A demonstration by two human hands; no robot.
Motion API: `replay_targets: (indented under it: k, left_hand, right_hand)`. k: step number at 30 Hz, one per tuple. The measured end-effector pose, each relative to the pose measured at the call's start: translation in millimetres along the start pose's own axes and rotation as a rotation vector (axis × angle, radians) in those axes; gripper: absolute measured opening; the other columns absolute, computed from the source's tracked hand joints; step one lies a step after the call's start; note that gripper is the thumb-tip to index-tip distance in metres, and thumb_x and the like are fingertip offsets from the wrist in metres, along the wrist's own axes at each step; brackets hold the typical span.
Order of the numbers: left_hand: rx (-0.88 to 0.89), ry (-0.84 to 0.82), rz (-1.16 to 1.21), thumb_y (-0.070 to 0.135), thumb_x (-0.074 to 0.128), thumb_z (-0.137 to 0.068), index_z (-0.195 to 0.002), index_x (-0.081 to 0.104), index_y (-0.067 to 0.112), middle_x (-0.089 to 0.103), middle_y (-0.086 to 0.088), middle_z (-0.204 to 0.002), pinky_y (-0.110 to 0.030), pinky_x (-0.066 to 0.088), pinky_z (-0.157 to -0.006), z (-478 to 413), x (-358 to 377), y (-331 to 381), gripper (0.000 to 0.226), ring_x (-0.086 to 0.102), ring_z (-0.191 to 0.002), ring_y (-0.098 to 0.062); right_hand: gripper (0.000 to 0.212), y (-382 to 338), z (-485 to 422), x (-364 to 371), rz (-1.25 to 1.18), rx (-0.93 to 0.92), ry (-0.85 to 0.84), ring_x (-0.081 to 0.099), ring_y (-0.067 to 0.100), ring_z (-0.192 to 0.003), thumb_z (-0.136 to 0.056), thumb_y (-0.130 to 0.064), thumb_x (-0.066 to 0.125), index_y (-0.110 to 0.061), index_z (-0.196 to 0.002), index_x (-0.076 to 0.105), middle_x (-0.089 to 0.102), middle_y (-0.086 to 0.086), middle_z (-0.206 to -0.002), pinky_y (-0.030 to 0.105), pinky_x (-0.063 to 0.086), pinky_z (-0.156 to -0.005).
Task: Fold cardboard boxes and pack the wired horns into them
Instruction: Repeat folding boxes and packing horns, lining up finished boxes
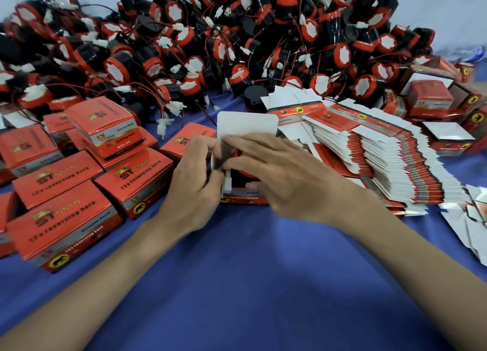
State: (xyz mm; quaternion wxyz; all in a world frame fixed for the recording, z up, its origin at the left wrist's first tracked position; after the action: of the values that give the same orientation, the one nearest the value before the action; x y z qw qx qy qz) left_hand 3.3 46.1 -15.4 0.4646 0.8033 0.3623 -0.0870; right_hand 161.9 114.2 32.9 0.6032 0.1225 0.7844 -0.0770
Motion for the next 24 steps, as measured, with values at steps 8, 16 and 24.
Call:
replay_targets:
  k: [8,16,24]
  left_hand:
    - [0.024,-0.013,0.011,0.007,0.041,-0.078,-0.091,0.038,0.024,0.046,0.002,-0.083,-0.018,0.035,-0.065,1,0,-4,0.021,0.043,-0.073,-0.012]
    - [0.057,-0.055,0.138,0.022,0.04,-0.078,-0.091,0.043,0.008,0.046,-0.006,-0.08,-0.033,0.038,-0.064,1,-3,0,0.019,0.045,-0.07,-0.022]
    - [0.068,-0.015,0.142,0.03,0.033,-0.086,-0.086,0.041,0.021,0.041,0.008,-0.078,-0.016,0.032,-0.067,1,-4,-1,0.012,0.04,-0.07,-0.005]
  right_hand:
    - [0.043,-26,0,14,0.133,0.11,0.252,0.065,0.025,-0.086,-0.091,-0.048,0.046,-0.015,-0.093,0.074,0.069,0.004,-0.095,0.037,0.047,-0.079]
    - [0.02,-25,4,22,0.008,0.088,0.556,0.069,0.023,-0.072,-0.087,-0.024,0.065,-0.013,-0.099,0.075,0.072,0.003,-0.088,0.035,0.049,-0.066]
    - [0.026,-39,-2,28,0.118,0.166,0.412,0.062,0.024,-0.079,-0.087,-0.032,0.053,-0.017,-0.091,0.074,0.069,-0.003,-0.09,0.039,0.044,-0.073]
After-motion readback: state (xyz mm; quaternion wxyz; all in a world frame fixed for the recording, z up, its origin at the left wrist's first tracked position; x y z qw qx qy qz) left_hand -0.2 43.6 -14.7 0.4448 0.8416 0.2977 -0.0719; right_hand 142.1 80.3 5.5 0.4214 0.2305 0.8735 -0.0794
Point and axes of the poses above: each hand's wrist, its own z-axis away from the middle knuckle, its own x-axis out of the palm, y = z × x, the point moved 1 cm from there along -z, towards the middle knuckle
